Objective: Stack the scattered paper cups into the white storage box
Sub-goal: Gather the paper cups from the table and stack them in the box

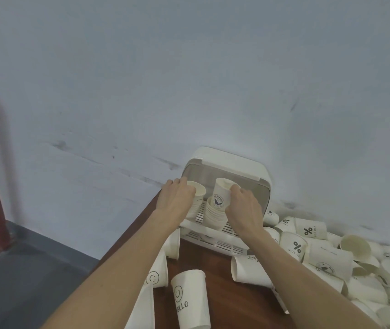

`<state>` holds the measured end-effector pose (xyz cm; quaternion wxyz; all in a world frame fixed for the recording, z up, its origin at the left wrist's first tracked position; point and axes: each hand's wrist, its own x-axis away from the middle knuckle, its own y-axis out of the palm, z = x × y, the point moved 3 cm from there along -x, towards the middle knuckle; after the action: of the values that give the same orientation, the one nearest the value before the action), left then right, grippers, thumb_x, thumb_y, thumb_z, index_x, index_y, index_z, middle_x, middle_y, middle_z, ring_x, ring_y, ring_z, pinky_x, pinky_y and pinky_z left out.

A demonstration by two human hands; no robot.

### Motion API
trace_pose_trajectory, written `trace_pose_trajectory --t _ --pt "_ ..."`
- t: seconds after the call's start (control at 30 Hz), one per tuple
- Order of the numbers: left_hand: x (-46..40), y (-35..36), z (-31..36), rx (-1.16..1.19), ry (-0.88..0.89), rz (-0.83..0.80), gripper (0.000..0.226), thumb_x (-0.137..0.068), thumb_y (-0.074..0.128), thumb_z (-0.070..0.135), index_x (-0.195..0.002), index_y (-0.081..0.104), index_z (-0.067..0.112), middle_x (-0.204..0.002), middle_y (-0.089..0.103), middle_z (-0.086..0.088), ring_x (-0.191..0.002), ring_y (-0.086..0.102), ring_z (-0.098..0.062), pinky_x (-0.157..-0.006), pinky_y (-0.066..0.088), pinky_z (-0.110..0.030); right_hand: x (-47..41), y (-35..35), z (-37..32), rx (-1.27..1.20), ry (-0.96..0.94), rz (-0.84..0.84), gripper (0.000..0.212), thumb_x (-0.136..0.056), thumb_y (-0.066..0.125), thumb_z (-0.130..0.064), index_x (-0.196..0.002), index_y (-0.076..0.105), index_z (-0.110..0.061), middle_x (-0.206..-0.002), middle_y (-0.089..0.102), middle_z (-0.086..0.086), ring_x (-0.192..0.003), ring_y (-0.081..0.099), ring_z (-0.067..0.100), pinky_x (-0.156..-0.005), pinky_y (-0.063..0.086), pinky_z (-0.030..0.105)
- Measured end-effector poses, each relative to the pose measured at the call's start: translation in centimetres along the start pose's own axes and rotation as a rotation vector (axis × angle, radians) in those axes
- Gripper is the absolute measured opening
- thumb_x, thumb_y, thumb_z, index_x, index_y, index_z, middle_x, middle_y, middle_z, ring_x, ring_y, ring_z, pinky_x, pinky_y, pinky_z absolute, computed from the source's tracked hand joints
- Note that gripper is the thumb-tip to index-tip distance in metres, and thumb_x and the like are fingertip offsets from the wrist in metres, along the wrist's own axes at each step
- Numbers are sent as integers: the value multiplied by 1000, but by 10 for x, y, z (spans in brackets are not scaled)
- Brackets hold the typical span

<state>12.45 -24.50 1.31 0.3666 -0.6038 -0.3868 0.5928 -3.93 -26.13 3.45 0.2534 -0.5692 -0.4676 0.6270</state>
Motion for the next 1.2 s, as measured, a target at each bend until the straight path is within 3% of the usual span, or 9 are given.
trace_pose_trajectory --t 0.23,0.53,0.67,0.77,1.0,1.2 --pt "5 12 0 -31 35 -36 24 -92 53 7 -111 65 15 -112 54 -8 -102 52 -26 -88 39 -33 3 11 -3 37 -44 -124 24 -80 41 2 -101 50 -5 -103 62 14 -97 53 35 -65 34 35" --pt "13 15 -6 -53 49 -67 28 -88 60 9 -115 62 14 -116 52 -9 -105 52 -26 -90 39 -34 9 15 -4 86 -83 -154 22 -83 39 1 -102 48 -7 -101 60 13 -96 52 33 -63 34 35" --pt "14 15 -5 -27 40 -66 26 -91 57 9 -116 63 13 -118 53 -10 -107 52 -26 -90 39 -35 10 5 -4 86 -55 -93 22 -85 40 2 -104 49 -7 -103 59 10 -99 50 30 -66 33 33" --pt "14 15 -5 6 19 -68 24 -94 54 8 -115 64 12 -120 53 -10 -106 53 -26 -86 39 -32 12 2 -2 104 -53 -30 24 -85 42 1 -106 49 -8 -102 59 9 -100 48 28 -66 32 31" --pt "17 16 0 93 -19 -21 14 -95 54 10 -103 66 12 -108 55 -8 -93 58 -26 -69 31 -29 13 4 0 146 -57 -154 27 -86 38 3 -108 52 -6 -107 59 11 -103 51 31 -65 34 33" --pt "16 18 7 100 -20 0 15 -95 52 9 -100 65 11 -115 54 -9 -98 57 -27 -72 32 -30 17 2 5 144 -90 -237 18 -86 41 2 -99 48 -7 -107 57 14 -103 52 32 -65 30 33"
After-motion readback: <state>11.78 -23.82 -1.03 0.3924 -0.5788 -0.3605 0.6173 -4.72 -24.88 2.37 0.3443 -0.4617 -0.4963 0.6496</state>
